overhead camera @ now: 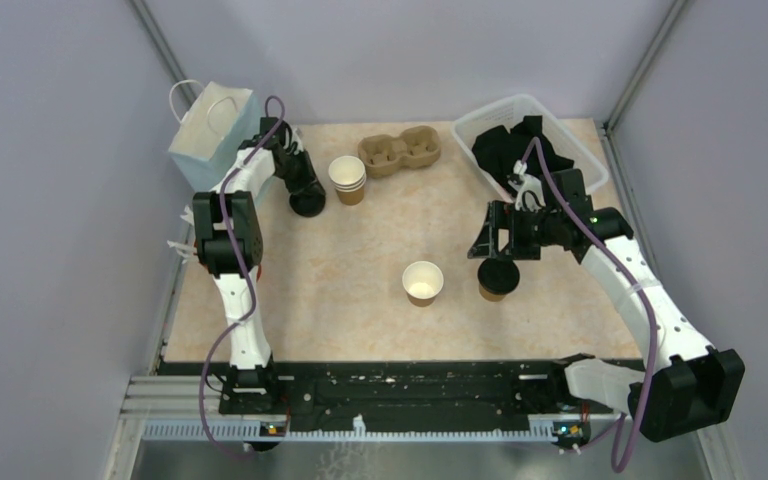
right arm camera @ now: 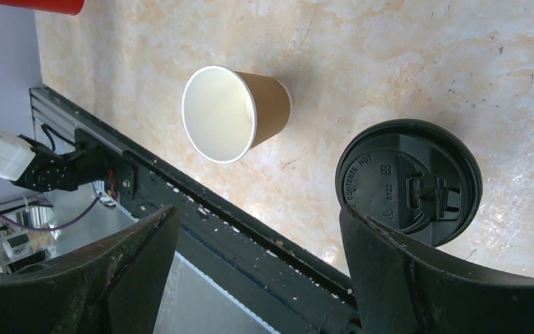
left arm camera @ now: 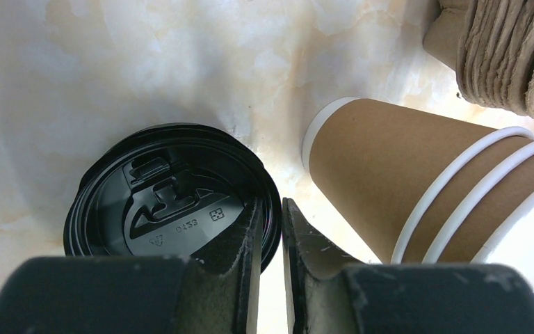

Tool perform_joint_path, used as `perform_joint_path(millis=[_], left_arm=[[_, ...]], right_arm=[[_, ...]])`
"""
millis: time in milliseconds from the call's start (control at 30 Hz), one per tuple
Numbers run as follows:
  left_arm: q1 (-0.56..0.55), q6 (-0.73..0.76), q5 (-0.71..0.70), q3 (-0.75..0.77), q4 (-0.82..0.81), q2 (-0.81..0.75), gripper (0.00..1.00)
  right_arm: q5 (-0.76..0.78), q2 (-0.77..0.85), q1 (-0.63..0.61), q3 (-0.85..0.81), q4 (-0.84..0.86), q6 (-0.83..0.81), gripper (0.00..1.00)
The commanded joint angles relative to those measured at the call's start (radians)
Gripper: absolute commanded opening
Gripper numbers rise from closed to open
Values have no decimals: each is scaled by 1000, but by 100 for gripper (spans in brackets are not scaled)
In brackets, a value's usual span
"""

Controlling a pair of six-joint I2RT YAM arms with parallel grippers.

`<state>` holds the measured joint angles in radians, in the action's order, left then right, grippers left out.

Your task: Pack the takeout coffee

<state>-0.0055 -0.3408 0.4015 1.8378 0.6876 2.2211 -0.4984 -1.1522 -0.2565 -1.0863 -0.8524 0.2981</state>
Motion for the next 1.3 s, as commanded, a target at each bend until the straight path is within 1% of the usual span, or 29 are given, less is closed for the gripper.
perform_joint_path(millis=[0, 300, 400, 500, 533, 867, 933, 967, 1133, 1267], left_arm=[[-1, -7, 28, -7, -36, -2, 21], [-2, -27, 59, -22, -58, -7, 18], [-1, -27, 60, -25, -59, -14, 15], [-2, -27, 63, -28, -62, -24, 9], [-1, -27, 66, -28, -62, -28, 9], [-1, -8, 67, -48, -59, -58, 7], [-1, -11, 88, -59, -72, -61, 8], [23, -14, 104, -67, -85, -64, 8], [44, -32, 173, -100, -126, -73, 12], [59, -52, 204, -135, -158, -86, 13]], right_arm=[[-5, 8, 8, -13, 17, -10, 85], [-6, 8, 9, -8, 18, -11, 85], [-8, 8, 9, -7, 20, -11, 85], [-8, 10, 9, -7, 20, -10, 85], [-9, 9, 8, -7, 21, -9, 85], [-12, 16, 8, 0, 24, -5, 85], [-14, 16, 8, 0, 25, -5, 85], [-14, 16, 8, 0, 27, -4, 85], [-17, 16, 9, 1, 27, -2, 85], [-18, 14, 8, 2, 27, -2, 85]])
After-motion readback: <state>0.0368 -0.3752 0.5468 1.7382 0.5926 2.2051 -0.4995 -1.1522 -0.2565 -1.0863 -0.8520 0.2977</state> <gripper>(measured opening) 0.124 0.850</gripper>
